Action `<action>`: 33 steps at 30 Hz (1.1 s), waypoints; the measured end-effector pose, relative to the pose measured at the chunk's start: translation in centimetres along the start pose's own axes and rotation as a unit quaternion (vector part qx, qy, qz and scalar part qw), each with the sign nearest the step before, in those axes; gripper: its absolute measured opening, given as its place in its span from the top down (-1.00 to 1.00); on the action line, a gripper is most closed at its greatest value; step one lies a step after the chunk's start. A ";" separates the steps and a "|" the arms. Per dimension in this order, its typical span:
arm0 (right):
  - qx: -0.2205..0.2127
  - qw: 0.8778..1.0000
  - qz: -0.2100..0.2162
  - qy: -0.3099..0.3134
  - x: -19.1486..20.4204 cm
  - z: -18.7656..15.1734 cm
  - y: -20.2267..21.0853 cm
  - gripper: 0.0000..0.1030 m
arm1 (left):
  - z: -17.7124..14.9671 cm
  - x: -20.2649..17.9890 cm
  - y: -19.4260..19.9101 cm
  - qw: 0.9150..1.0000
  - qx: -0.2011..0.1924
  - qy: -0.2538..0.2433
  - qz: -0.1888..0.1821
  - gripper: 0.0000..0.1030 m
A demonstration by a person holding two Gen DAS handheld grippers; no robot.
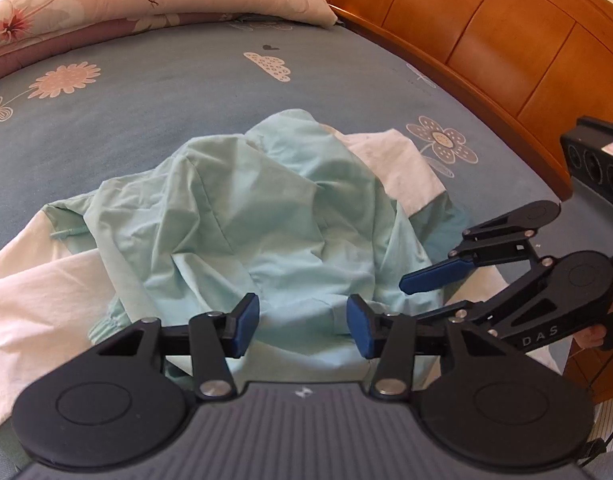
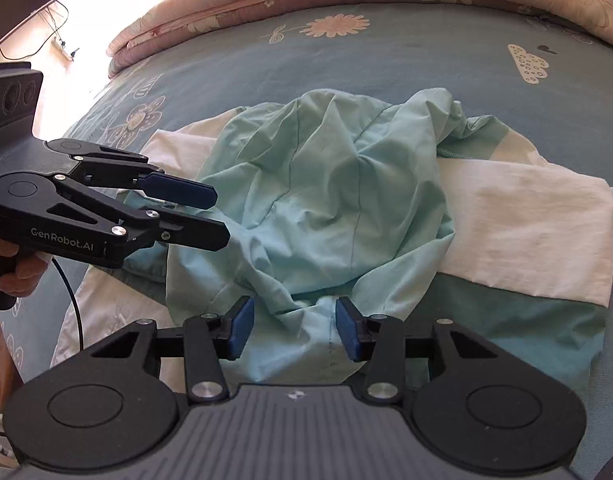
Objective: Fold clothes
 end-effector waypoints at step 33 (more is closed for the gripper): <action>-0.109 0.966 -0.053 -0.229 -9.6 6.3 -3.8 0.73 | 1.3 17.7 -1.2 0.920 -0.092 0.370 0.092 0.99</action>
Point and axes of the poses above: each gripper's, at about its wrist camera, not at the fingertips, and y roughly against the way its jaws point, x to its left, z to its top, the point moved 4 cm from there along -y, roughly the way its jaws point, and after that the axes turned 8 degrees about -x, right-handed, at the moved point
